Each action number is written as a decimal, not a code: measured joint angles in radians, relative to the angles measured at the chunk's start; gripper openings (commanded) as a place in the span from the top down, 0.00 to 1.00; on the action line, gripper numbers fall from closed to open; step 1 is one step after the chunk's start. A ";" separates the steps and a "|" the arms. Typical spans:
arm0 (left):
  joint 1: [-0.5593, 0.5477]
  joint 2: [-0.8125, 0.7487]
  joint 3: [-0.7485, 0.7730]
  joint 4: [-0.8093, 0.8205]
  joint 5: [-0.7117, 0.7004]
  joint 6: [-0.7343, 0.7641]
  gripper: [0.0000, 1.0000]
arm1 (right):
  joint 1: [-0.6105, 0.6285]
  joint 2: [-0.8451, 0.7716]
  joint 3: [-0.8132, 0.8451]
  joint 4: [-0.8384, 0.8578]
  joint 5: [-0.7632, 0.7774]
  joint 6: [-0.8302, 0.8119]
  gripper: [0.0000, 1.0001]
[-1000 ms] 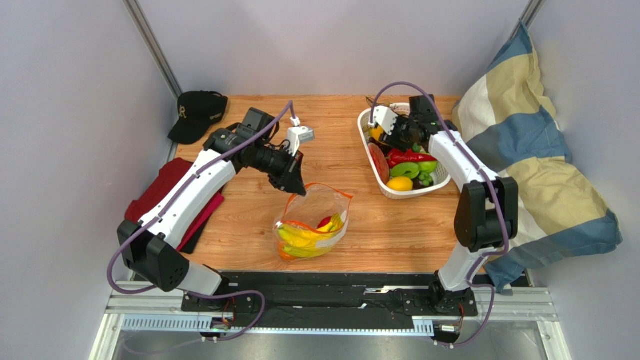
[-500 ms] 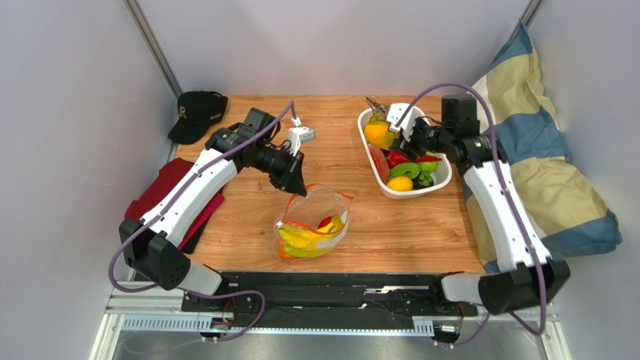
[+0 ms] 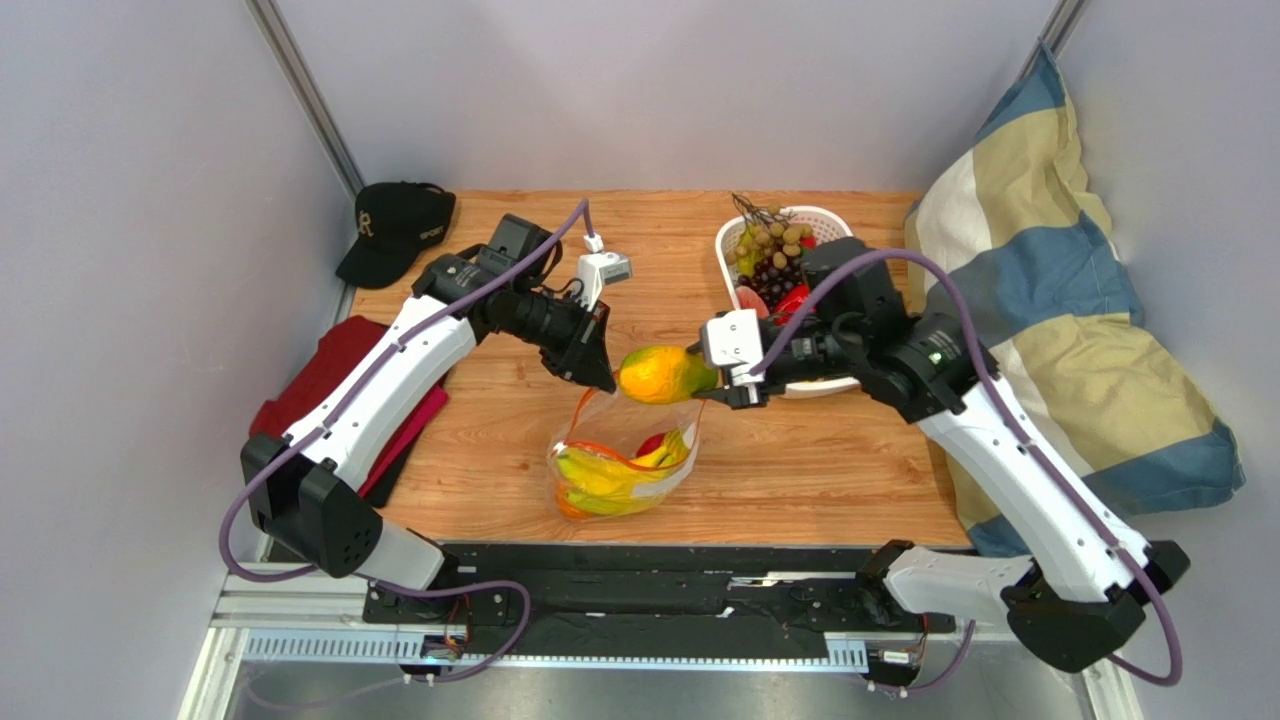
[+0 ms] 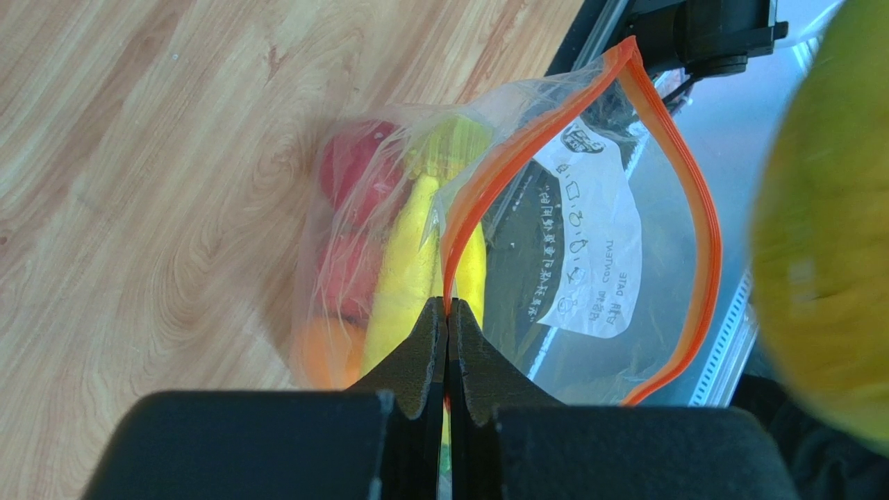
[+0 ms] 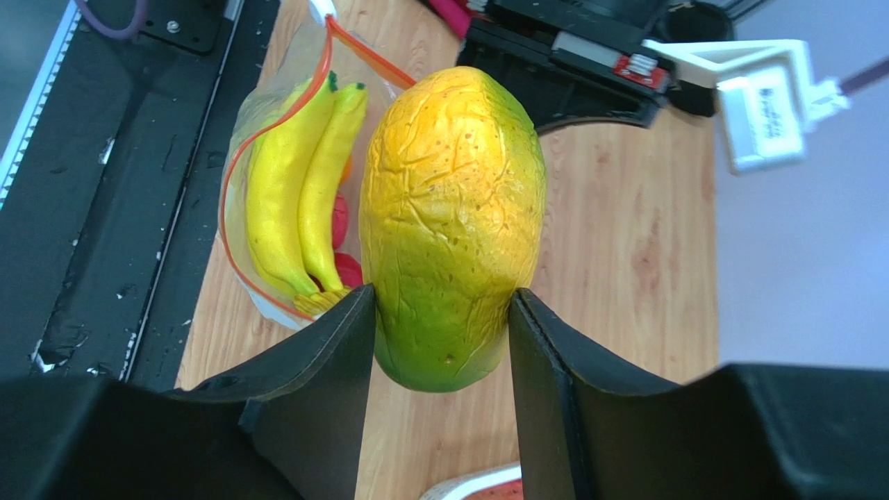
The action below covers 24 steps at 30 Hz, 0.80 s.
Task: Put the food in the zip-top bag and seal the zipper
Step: Place the fake fruit in the zipper food storage bag, then pick up the fake fruit from the bin.
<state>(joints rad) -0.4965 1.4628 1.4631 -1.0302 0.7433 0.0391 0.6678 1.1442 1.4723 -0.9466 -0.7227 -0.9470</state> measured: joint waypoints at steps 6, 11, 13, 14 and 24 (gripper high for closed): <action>0.000 0.000 0.000 0.000 0.000 0.000 1.00 | 0.102 0.070 -0.019 -0.004 0.033 -0.014 0.15; 0.000 0.000 0.000 -0.001 0.000 0.000 1.00 | 0.131 0.072 -0.019 0.009 0.073 0.015 0.02; 0.000 0.000 0.000 -0.001 0.000 0.000 1.00 | 0.130 0.068 -0.019 0.028 0.103 0.037 0.02; 0.000 0.000 0.000 -0.001 0.000 0.000 1.00 | 0.124 0.066 -0.019 0.038 0.115 0.053 0.03; 0.000 0.000 0.000 0.000 0.008 -0.009 1.00 | -0.267 0.170 0.006 0.215 0.154 0.422 0.09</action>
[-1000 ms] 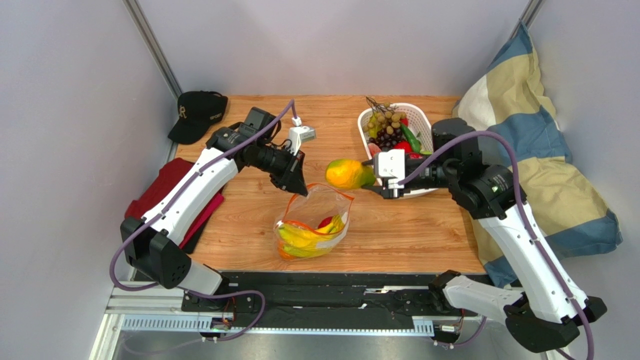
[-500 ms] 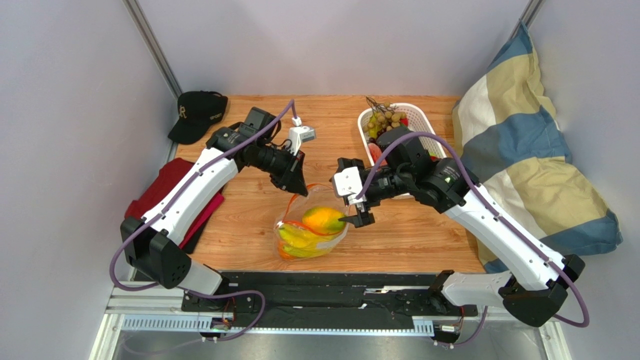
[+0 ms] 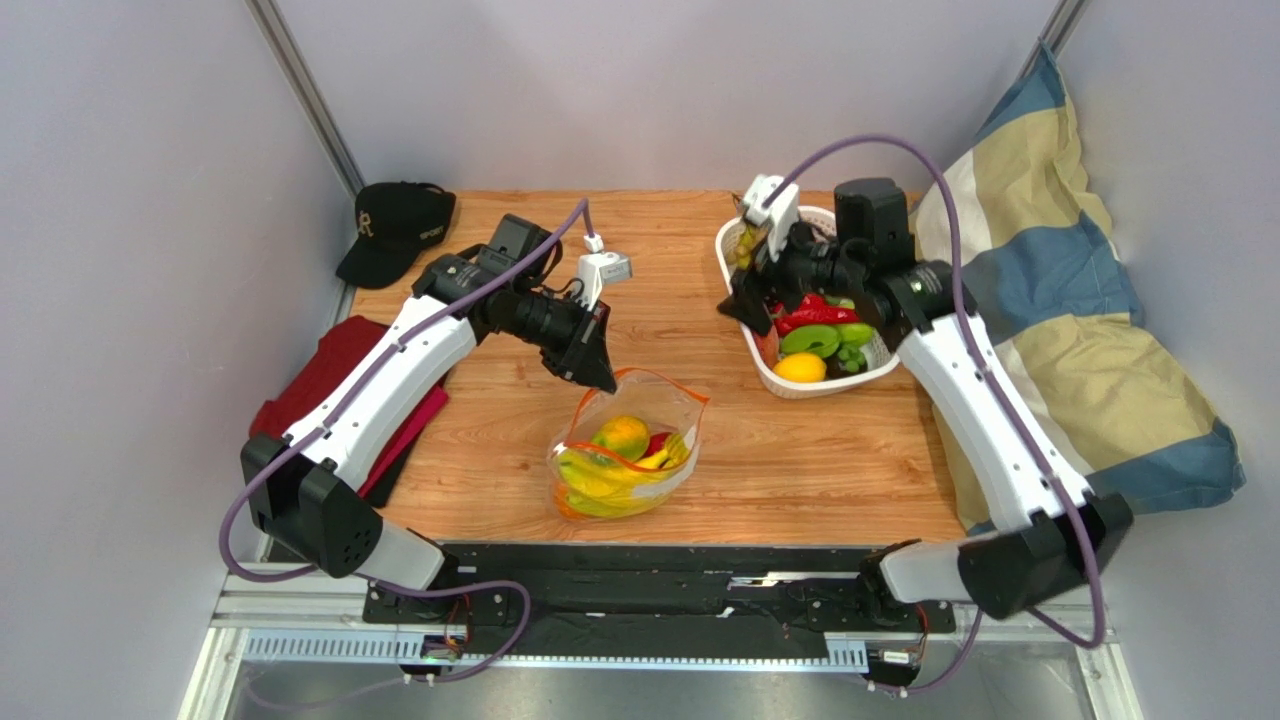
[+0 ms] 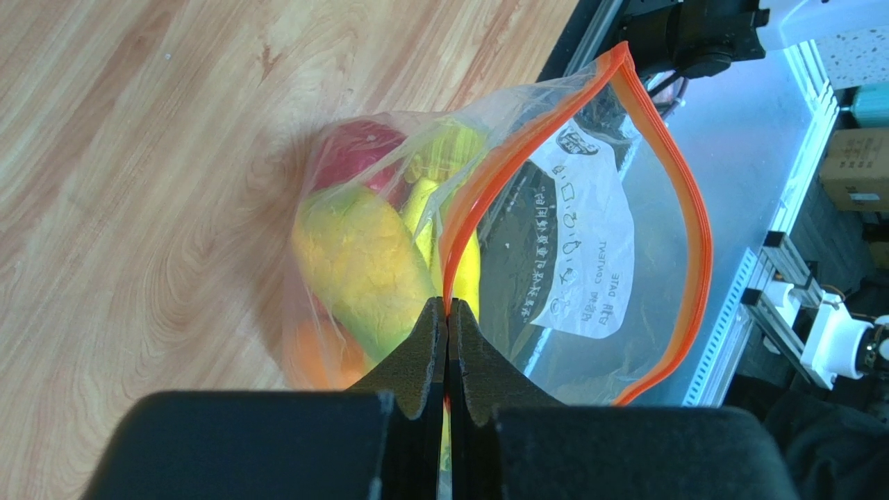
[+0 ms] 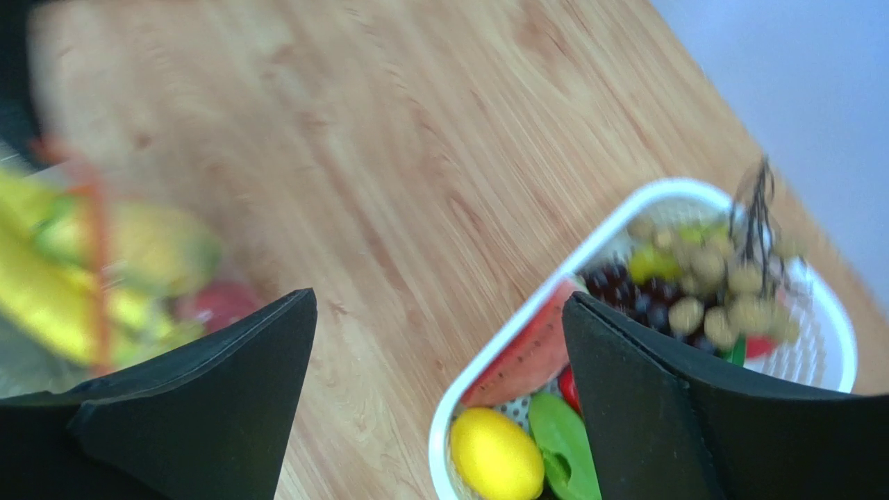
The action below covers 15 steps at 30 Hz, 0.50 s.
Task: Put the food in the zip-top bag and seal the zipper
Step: Pick up the fake fruit from the bin.
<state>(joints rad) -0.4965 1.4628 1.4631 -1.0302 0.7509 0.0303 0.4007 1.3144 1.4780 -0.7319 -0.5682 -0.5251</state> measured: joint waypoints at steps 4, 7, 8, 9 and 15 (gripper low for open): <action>0.001 0.000 0.000 0.001 0.000 -0.003 1.00 | -0.121 0.162 0.021 0.072 0.082 0.173 0.12; 0.002 0.000 0.000 0.001 0.000 -0.006 1.00 | -0.147 0.274 0.021 0.098 0.151 0.272 0.14; 0.002 0.000 0.000 0.001 0.000 -0.006 1.00 | -0.148 0.306 0.021 0.109 0.172 0.302 0.15; 0.003 0.000 0.000 0.001 0.000 -0.006 1.00 | -0.148 0.327 0.021 0.113 0.186 0.319 0.16; 0.011 0.000 0.000 0.002 0.004 -0.008 1.00 | -0.147 0.454 0.035 0.171 0.257 0.410 0.19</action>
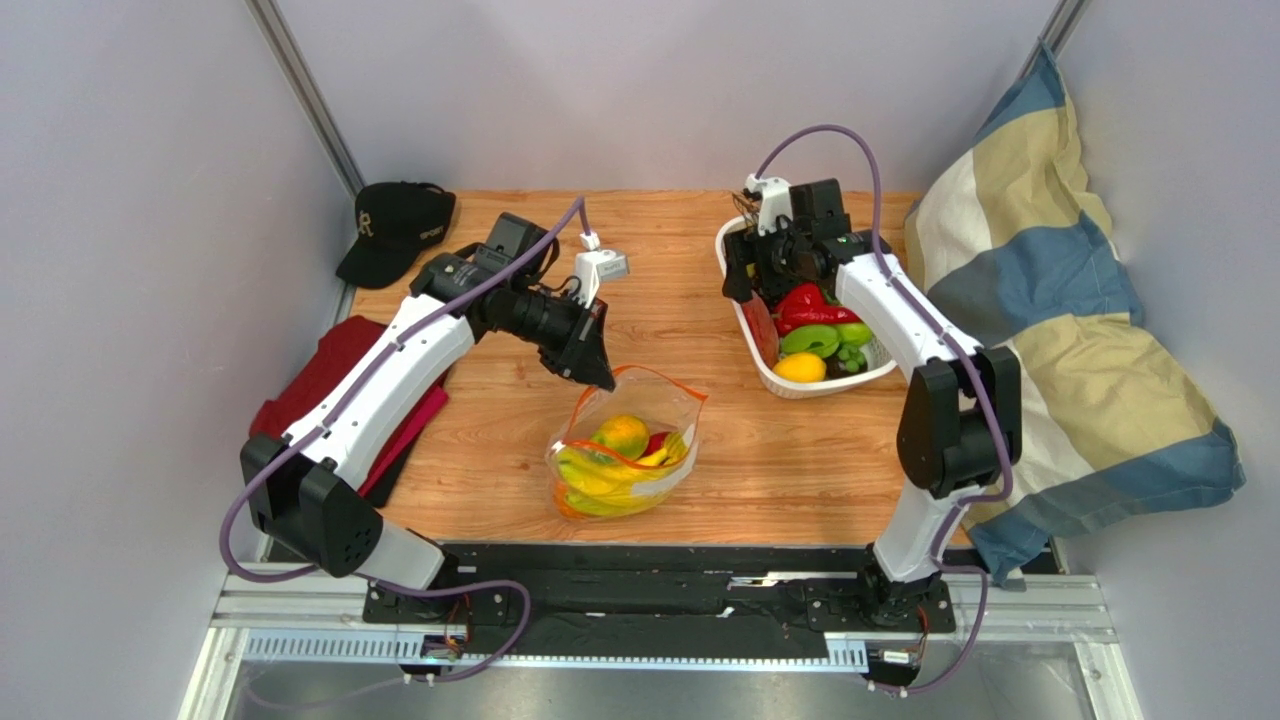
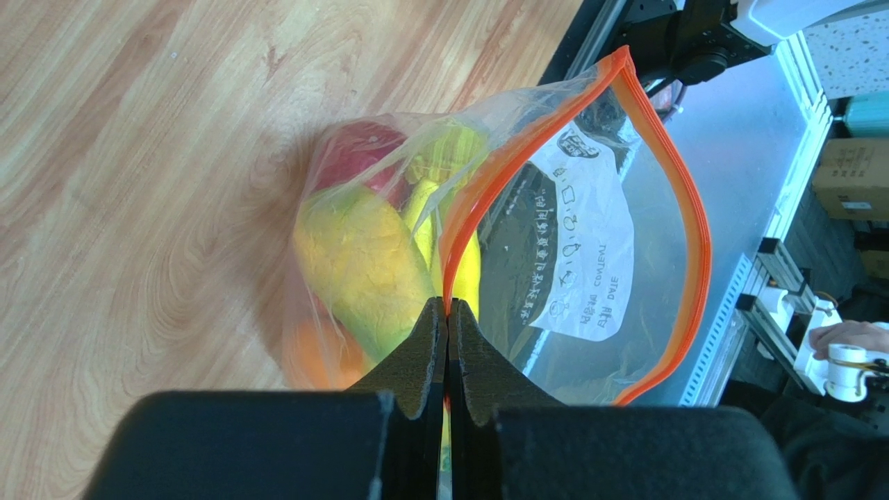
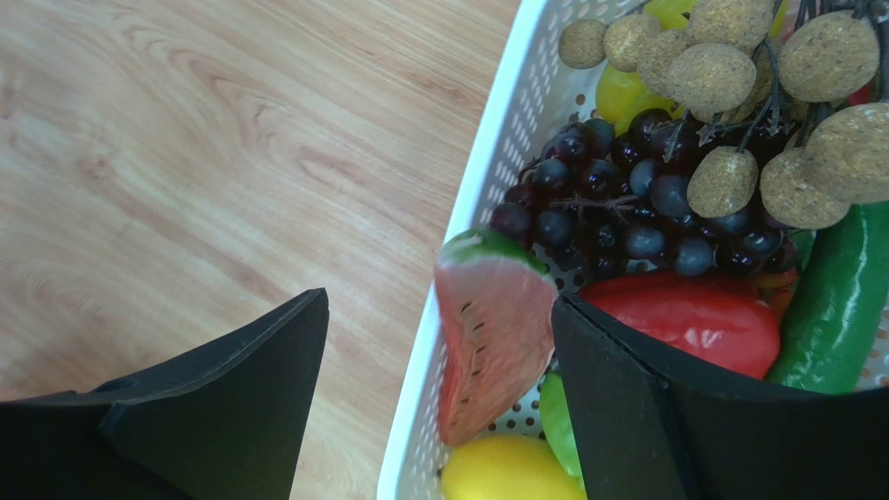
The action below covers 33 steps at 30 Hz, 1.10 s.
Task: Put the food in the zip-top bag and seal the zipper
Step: Pick up the fake fruit from the bin.
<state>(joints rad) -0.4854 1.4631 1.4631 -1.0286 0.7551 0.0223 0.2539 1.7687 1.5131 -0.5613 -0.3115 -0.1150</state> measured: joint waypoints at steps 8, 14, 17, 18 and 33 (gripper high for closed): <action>0.011 0.006 0.000 0.000 0.010 -0.002 1.00 | 0.001 0.151 0.050 0.032 0.063 0.041 0.35; 0.023 0.011 0.000 0.000 0.020 -0.002 1.00 | -0.009 0.175 0.066 0.024 0.065 0.058 0.62; 0.025 0.012 0.000 0.000 0.025 -0.002 1.00 | -0.023 0.174 0.085 0.024 0.062 0.064 0.74; 0.026 0.012 0.000 0.000 0.026 -0.002 1.00 | -0.031 0.172 0.085 0.024 0.062 0.064 0.77; 0.028 0.012 0.000 0.000 0.029 -0.002 1.00 | -0.116 -0.063 0.071 -0.024 -0.042 0.051 1.00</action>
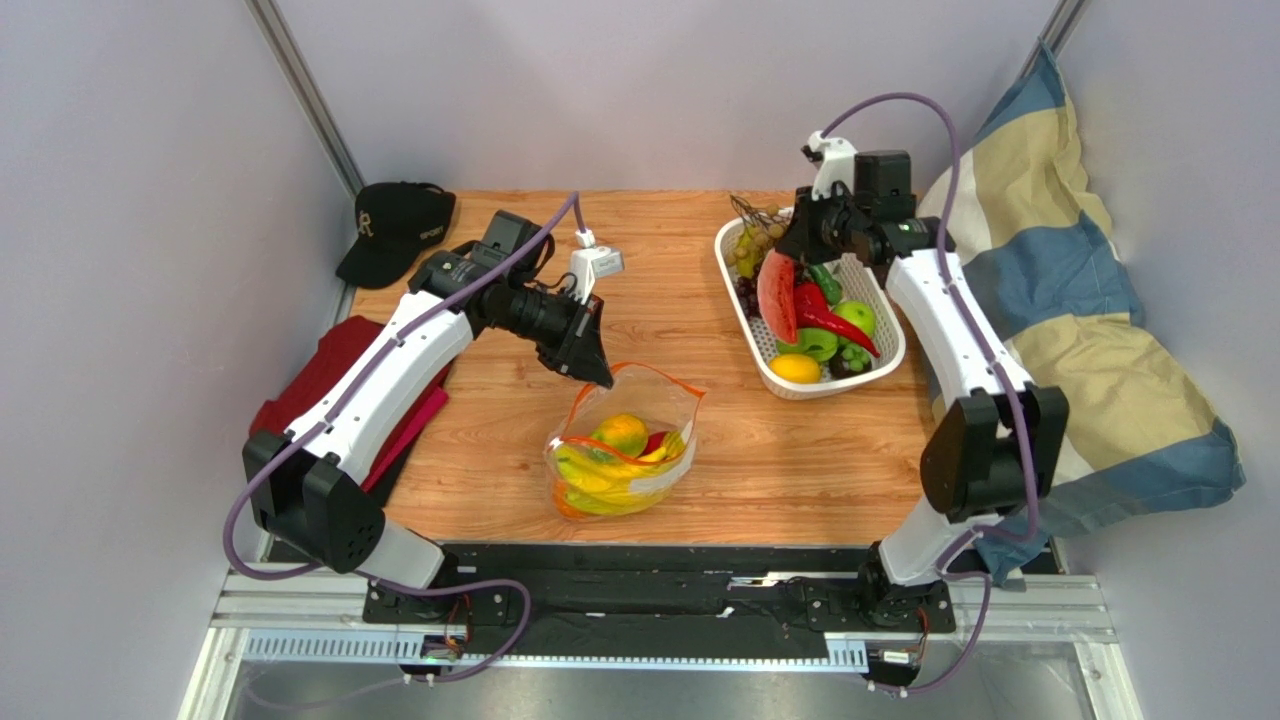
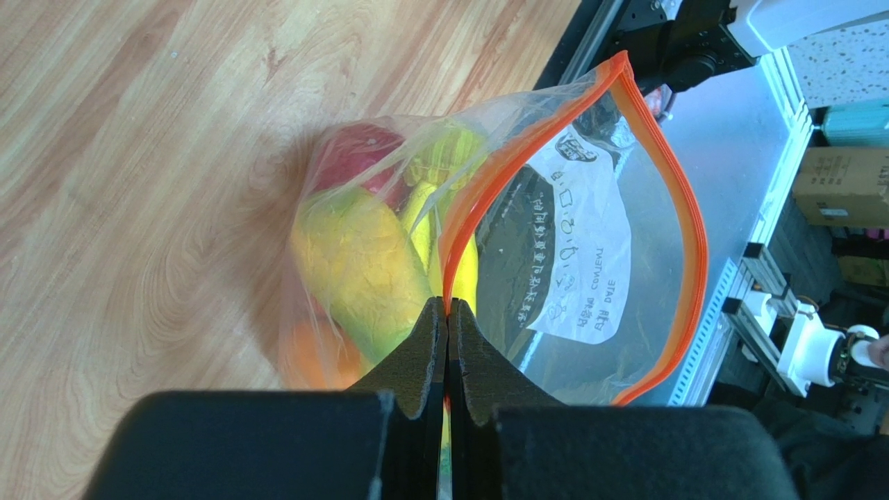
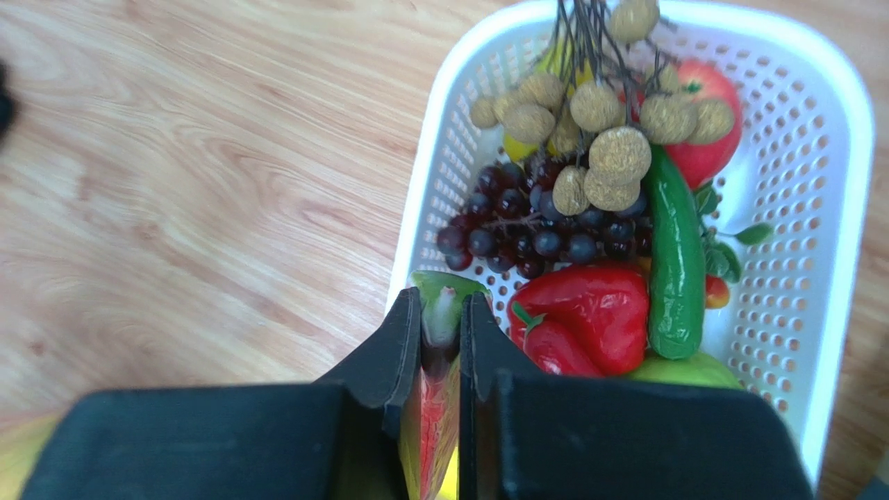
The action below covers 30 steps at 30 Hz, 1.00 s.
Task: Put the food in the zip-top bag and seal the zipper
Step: Pick up the fake fruit from the bin, then place the fake fruit in the zipper food storage bag.
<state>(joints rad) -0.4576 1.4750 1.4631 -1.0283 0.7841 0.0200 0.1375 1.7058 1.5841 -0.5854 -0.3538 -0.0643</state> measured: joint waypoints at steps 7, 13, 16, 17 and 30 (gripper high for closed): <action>0.000 0.002 0.000 0.000 0.002 0.000 1.00 | -0.006 -0.232 -0.028 0.060 -0.189 0.016 1.00; 0.000 0.014 0.000 0.000 0.011 -0.005 1.00 | 0.074 -0.446 -0.069 0.195 -0.427 0.075 1.00; 0.000 0.019 0.000 0.000 0.016 -0.010 1.00 | 0.179 -0.505 -0.069 0.260 -0.512 0.084 1.00; 0.000 0.019 0.000 0.000 0.018 -0.011 1.00 | 0.220 -0.516 -0.069 0.274 -0.533 0.084 1.00; 0.000 0.019 0.000 0.000 0.020 -0.014 1.00 | 0.632 -0.437 -0.121 0.144 -0.590 -0.305 1.00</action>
<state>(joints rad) -0.4572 1.4944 1.4635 -1.0283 0.8043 0.0055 0.7696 1.2686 1.4631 -0.4412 -0.9440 -0.3695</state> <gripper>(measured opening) 0.008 0.093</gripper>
